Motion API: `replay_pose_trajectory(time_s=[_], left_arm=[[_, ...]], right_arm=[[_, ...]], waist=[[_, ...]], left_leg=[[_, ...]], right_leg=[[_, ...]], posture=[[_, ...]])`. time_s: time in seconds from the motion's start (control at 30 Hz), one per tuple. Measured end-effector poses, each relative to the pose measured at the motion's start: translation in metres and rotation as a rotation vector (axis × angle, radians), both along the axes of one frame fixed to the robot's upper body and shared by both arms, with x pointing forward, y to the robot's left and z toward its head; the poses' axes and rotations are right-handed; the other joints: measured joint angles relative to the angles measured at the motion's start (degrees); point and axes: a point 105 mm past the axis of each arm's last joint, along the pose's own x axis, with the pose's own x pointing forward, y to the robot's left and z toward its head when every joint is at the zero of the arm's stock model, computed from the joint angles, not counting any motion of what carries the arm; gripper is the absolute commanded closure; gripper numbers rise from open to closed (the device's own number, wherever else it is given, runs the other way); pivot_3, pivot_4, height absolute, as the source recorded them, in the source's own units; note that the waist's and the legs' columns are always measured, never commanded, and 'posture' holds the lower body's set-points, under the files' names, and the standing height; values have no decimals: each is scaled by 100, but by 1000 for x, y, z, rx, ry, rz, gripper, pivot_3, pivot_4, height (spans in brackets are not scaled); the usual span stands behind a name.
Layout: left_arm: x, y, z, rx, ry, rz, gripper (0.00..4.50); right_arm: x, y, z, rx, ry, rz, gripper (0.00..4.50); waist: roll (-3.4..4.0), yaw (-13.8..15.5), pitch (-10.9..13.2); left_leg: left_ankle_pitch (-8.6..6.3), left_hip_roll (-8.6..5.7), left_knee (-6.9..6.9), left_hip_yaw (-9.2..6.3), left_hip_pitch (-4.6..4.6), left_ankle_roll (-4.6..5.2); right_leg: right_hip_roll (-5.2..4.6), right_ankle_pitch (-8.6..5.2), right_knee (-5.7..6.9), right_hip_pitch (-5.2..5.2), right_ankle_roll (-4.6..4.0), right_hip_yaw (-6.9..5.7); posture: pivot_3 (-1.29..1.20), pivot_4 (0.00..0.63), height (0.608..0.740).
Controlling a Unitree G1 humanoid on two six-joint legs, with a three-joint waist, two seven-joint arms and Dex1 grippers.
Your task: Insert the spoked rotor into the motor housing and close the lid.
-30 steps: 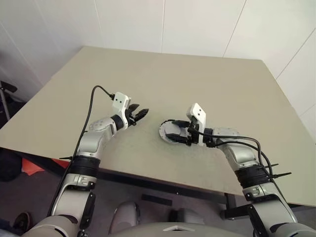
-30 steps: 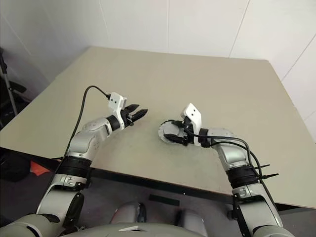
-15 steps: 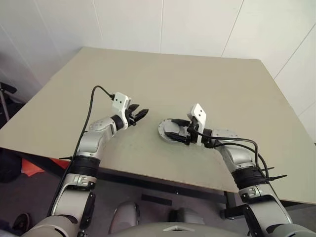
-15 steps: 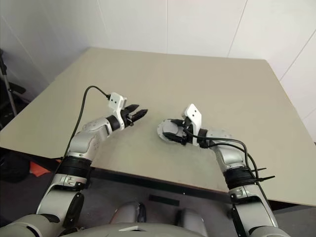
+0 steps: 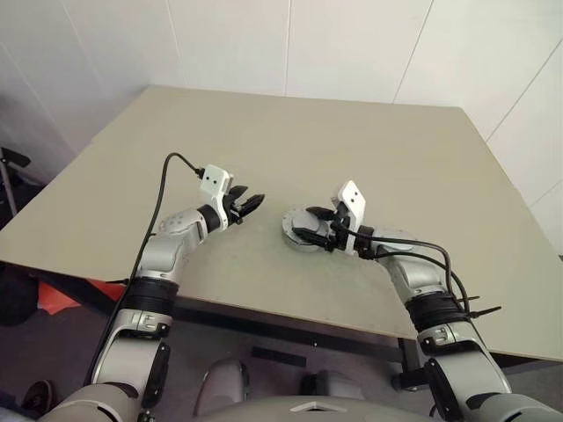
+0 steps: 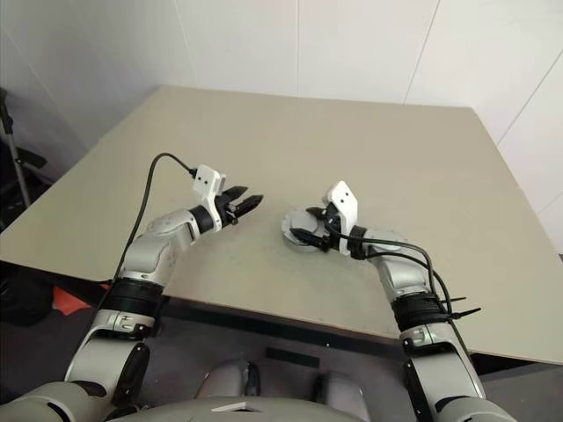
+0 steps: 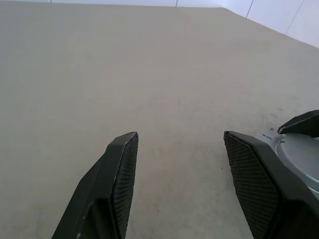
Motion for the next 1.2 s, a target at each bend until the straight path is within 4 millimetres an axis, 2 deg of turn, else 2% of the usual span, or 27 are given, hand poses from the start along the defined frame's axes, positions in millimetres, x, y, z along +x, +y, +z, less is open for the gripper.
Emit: replay_pose_trajectory(time_s=[0.67, 0.97, 1.2], left_arm=[[0, 0, -1, 0, 1, 1, 1590], [0, 1, 0, 2, 1, 3, 1590], [0, 0, -1, 1, 1, 2, 1590]], right_arm=[[4, -4, -4, -33, -26, -20, 1336], [-10, -6, -2, -6, -10, 44, 1336], [-8, -4, -2, -6, -16, 22, 1336]], waist=[[0, 1, 0], [0, 6, 0], [0, -2, 0]], left_leg=[[-3, 1, 17, -2, 6, 6], [-5, 1, 17, -2, -7, 26], [-9, 2, 17, -1, -6, 16]], right_leg=[[0, 4, 1, 13, 5, 0], [0, 4, -5, 7, 5, 0], [0, 4, -4, 5, 5, 0]], posture=[[0, 0, 740], [0, 0, 740], [0, 0, 740]])
